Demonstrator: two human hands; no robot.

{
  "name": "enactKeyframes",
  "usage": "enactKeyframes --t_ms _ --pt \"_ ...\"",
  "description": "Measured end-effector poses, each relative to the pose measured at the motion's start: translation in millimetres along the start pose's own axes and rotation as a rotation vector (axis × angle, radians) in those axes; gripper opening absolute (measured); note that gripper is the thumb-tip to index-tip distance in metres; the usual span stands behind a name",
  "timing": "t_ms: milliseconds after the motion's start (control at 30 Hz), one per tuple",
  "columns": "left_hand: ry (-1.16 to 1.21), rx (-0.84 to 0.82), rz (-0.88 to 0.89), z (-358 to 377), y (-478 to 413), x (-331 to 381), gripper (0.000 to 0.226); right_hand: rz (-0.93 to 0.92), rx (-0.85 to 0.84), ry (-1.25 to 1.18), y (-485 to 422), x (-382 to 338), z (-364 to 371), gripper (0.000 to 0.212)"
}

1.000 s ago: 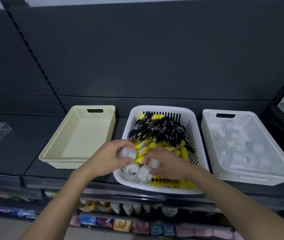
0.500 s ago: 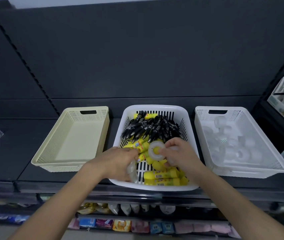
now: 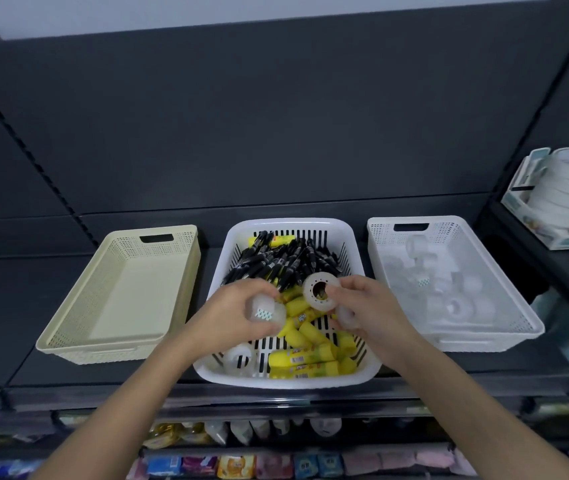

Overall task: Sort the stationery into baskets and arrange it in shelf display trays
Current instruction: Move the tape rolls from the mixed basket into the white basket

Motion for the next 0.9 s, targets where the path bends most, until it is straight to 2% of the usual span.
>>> enactKeyframes --t_ms 133,233,400,567,900 --pt "0.284 0.075 -0.007 5.1 -14.2 34.3 0.038 -0.063 0.118 -0.008 -2.2 -15.6 -36.2 0.02" --pt "0.371 0.084 -0.001 20.0 -29.6 62.1 0.039 -0.143 0.245 0.066 -3.0 -29.5 -79.4 0.018" --pt "0.33 0.054 0.067 62.6 -64.8 113.1 0.042 -0.261 0.436 0.383 1.8 -49.0 -156.2 0.014" --pt "0.258 0.023 0.135 109.5 -96.5 149.3 0.046 -0.291 0.52 0.527 -5.2 -51.4 -200.0 0.015" --pt "0.01 0.003 0.134 165.5 -148.4 157.4 0.049 -0.225 0.497 0.598 -45.5 -32.3 -221.4 0.021"
Point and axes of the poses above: each hand's wrist, its own y-axis away from the middle knuckle, its own z-axis out of the palm, x = y × z, the point moved 10 cm from there along -y, towards the middle knuckle, and after that the axes turned 5 degrees about -z, right-handed, at the moved point
